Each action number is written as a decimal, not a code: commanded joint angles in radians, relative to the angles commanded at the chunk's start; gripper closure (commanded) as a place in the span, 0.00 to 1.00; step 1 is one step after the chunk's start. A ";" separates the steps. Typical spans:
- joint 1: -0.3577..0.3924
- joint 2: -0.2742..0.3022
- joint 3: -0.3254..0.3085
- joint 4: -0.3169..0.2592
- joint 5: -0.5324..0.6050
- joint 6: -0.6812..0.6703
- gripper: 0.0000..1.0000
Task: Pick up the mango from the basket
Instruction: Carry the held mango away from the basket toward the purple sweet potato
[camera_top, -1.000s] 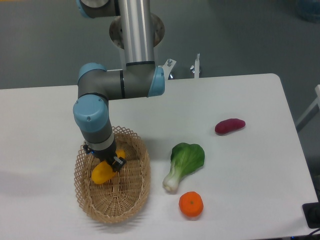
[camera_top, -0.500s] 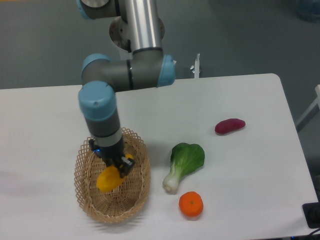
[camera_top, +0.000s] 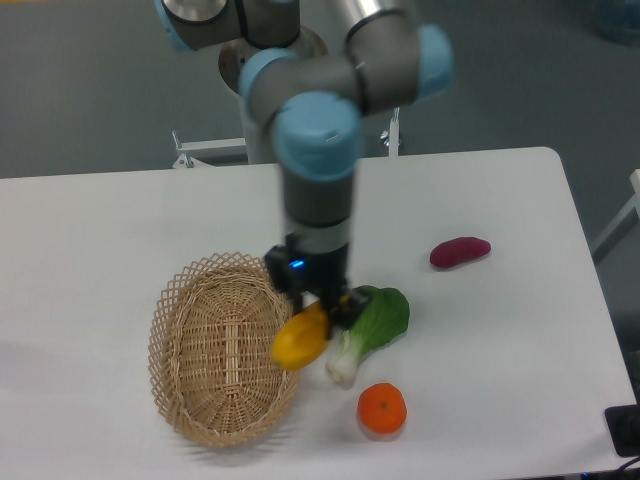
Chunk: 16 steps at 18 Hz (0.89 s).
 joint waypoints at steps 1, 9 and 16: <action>0.028 0.003 0.008 -0.020 0.000 0.043 0.57; 0.192 0.015 0.012 -0.077 0.002 0.333 0.58; 0.260 0.014 0.012 -0.082 0.005 0.457 0.57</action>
